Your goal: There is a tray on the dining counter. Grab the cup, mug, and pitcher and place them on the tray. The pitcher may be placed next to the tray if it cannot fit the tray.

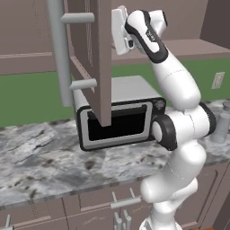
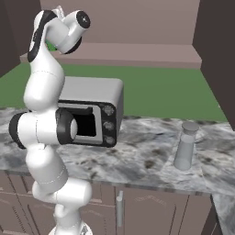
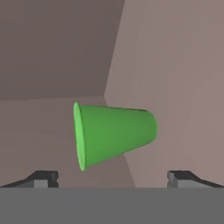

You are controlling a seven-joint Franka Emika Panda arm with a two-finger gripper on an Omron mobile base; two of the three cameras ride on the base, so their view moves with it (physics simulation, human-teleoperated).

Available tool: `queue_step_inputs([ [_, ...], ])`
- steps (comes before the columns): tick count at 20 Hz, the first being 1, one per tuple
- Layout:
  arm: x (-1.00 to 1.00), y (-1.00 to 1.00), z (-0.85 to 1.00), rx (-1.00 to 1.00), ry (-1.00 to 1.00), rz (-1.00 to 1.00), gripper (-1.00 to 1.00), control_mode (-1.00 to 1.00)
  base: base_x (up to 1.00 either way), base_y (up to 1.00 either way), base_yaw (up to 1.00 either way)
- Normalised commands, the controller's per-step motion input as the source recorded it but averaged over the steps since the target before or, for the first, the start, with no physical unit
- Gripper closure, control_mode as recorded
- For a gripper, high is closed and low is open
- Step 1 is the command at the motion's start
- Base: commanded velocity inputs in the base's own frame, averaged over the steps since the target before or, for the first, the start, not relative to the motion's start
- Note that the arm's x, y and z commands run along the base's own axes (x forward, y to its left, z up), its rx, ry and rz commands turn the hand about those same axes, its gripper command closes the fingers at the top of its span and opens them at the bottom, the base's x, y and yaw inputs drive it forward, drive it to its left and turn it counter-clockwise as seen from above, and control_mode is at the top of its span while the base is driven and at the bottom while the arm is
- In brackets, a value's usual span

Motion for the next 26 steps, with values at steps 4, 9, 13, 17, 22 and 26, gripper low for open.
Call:
queue_step_inputs([
  [4, 0.31, 0.03, 0.00, 0.00, 0.03, 0.00, -1.00, -1.00, 0.00, 0.00, 0.00],
  [9, 0.18, 0.07, 0.00, 0.00, 0.02, 0.00, -1.00, -1.00, 0.00, 0.00, 0.00],
  [13, 0.00, 0.12, 0.00, 0.00, 0.00, 0.01, -1.00, -1.00, 0.00, 0.00, 0.00],
  [17, 0.03, 0.20, 0.00, 0.00, 0.00, 0.00, -1.00, -1.00, 0.00, 0.00, 0.00],
  [22, 0.16, 0.18, -0.15, 0.00, 0.00, 0.00, -1.00, -1.00, 0.00, 0.00, 0.00],
  [26, 0.19, 0.11, -0.24, 0.00, 0.00, 0.00, -1.00, -1.00, 0.00, 0.00, 0.00],
])
